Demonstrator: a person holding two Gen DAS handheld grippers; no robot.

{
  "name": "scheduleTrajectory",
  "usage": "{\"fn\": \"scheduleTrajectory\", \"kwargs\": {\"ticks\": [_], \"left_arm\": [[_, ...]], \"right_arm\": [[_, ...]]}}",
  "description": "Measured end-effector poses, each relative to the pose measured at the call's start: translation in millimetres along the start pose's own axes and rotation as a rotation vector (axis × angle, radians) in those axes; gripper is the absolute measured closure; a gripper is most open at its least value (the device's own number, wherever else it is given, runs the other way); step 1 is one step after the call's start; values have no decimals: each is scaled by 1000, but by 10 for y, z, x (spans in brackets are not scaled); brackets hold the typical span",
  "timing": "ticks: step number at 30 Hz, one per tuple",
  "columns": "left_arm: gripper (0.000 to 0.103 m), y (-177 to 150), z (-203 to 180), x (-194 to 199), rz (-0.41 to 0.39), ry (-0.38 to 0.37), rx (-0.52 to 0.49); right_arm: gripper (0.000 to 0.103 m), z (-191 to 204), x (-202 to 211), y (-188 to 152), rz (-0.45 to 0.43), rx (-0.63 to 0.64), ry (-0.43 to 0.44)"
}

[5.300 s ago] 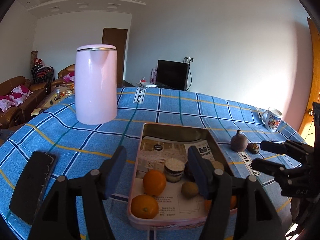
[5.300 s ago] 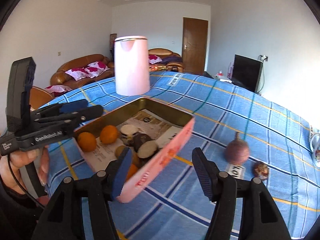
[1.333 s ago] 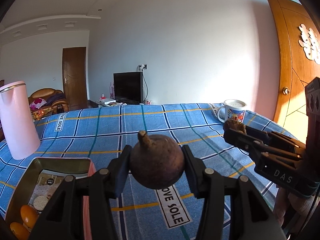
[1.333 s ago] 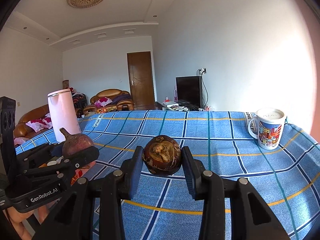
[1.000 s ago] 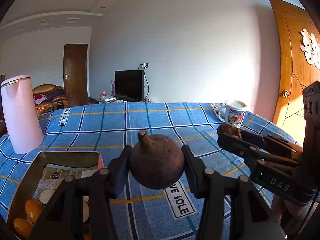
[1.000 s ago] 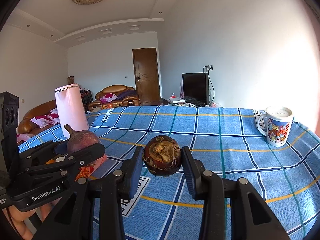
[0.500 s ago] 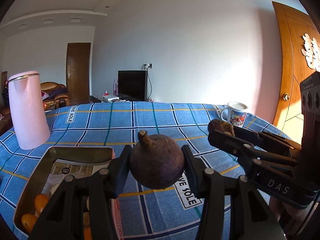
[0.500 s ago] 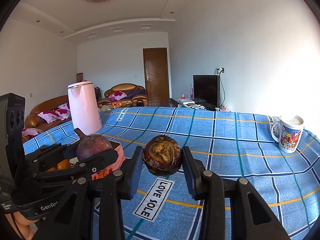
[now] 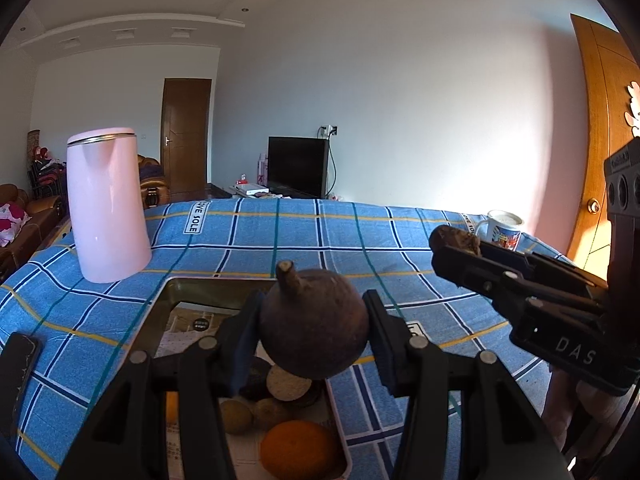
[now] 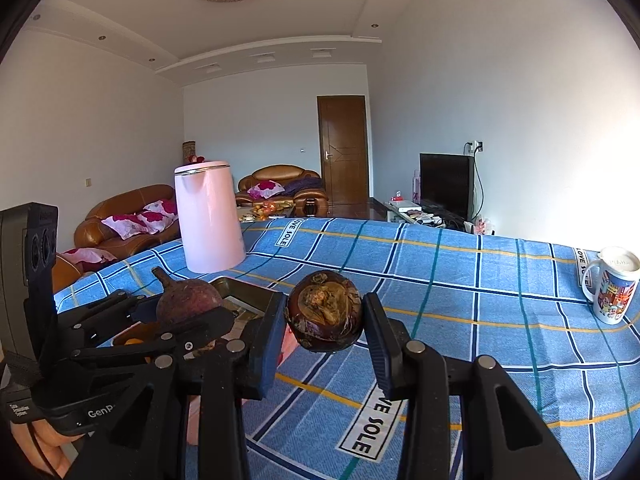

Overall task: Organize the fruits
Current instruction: 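Carry the purple fruit and the brown round fruit over the tin box, then open both tools to drop the two fruits into the tin box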

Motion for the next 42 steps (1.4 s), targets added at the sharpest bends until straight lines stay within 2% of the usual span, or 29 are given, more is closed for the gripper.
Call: {"fn": "scheduleTrajectory", "kwargs": {"ticks": [10,22,33,42], "left_arm": [[51,-70,291,128,24,58,4],[51,-213,645,163,79,111,26],[51,-321,830,137,127,118,52],[51,-427,820,91,168,105,48]], "right_arm": [[62,318,-185,87,11,33,62],[62,627,-513,22,73,57,115],[62,821,-972,-129,193,68,128],[62,883,-1273,-284,328,75,119]]}}
Point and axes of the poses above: each gripper's, at about its wrist camera, not at the fingertips, and x roughly against the way its jaws point, z to its left, y to its top, the point moved 3 cm from there along -x, roughly the way its jaws point, and after that the axes turned 5 degrees about -z, right-handed, at the moved point
